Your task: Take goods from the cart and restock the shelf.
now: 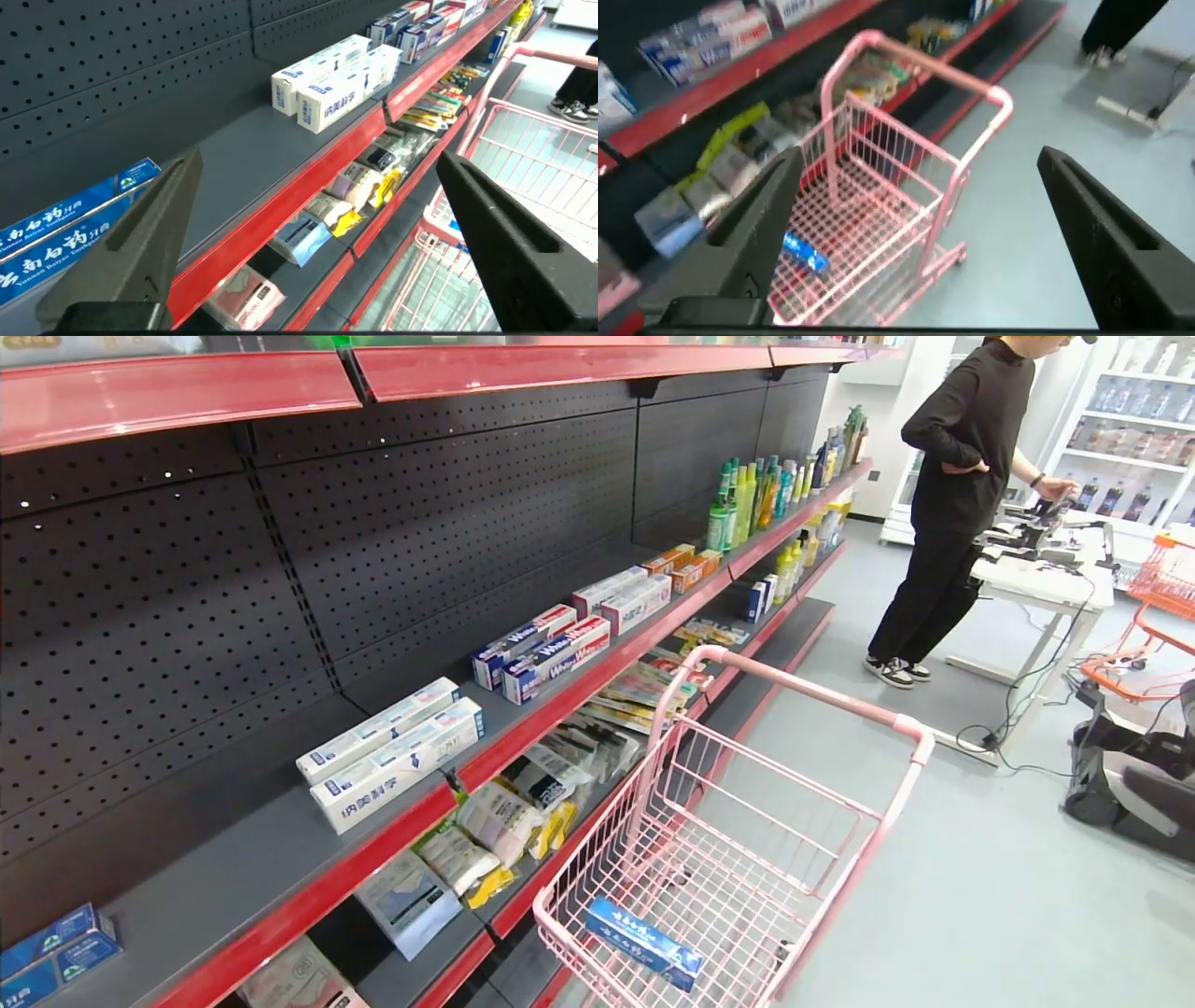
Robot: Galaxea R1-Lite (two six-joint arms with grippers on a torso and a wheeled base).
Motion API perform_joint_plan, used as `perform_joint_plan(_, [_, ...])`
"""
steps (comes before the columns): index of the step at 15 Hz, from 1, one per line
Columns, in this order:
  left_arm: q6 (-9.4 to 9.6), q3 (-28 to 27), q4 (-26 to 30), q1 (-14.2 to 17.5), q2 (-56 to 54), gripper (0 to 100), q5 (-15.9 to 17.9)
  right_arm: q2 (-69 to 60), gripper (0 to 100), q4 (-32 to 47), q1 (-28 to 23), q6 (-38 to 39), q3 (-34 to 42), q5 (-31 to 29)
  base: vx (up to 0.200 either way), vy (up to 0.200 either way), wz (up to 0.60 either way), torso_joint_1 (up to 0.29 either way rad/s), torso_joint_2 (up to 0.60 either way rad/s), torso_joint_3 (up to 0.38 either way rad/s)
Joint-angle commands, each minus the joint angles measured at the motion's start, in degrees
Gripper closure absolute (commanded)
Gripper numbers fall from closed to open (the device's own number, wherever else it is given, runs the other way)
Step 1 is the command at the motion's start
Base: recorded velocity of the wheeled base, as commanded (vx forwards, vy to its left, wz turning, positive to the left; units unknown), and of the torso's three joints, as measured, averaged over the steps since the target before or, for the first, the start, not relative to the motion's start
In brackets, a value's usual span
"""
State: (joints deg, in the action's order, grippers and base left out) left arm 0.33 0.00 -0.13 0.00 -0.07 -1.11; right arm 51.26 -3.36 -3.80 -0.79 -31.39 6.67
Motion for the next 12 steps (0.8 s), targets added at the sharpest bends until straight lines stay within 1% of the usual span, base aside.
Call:
perform_joint_plan(1, [0.02,0.0,-0.04,0.0,0.07,0,-0.03,37.51,0,-3.23,-3.4,-14.85,-9.48,15.3,0.0,0.0,0.0,0.0,0.0,0.0])
perform_joint_plan(2, [0.02,0.0,-0.04,0.09,0.07,0,-0.03,42.61,0,-3.23,-2.0,-21.18,-10.36,18.56,0.0,0.0,0.0,0.0,0.0,0.0])
perform_joint_plan(3, [0.02,0.0,-0.04,0.0,0.07,0,-0.03,47.97,0,-3.23,-0.24,-25.22,-12.55,19.87,0.0,0.0,0.0,0.0,0.0,0.0])
perform_joint_plan(4, [0.02,0.0,-0.04,0.0,0.07,0,-0.03,51.83,0,-3.23,1.17,-26.89,-14.4,21.11,0.0,0.0,0.0,0.0,0.0,0.0])
perform_joint_plan(5, [0.02,0.0,-0.04,0.0,0.07,0,-0.03,55.61,0,-3.23,3.54,-28.21,-16.25,21.11,0.0,0.0,0.0,0.0,0.0,0.0])
perform_joint_plan(8, [0.02,0.0,-0.04,0.0,0.07,0,-0.03,62.38,0,-3.14,7.32,-30.23,-20.11,19.26,0.0,0.0,0.0,0.0,0.0,0.0])
perform_joint_plan(12, [0.02,0.0,-0.04,0.0,0.07,0,-0.03,67.13,0,-3.23,11.8,-33.31,-19.94,19.0,0.0,0.0,0.0,0.0,0.0,0.0])
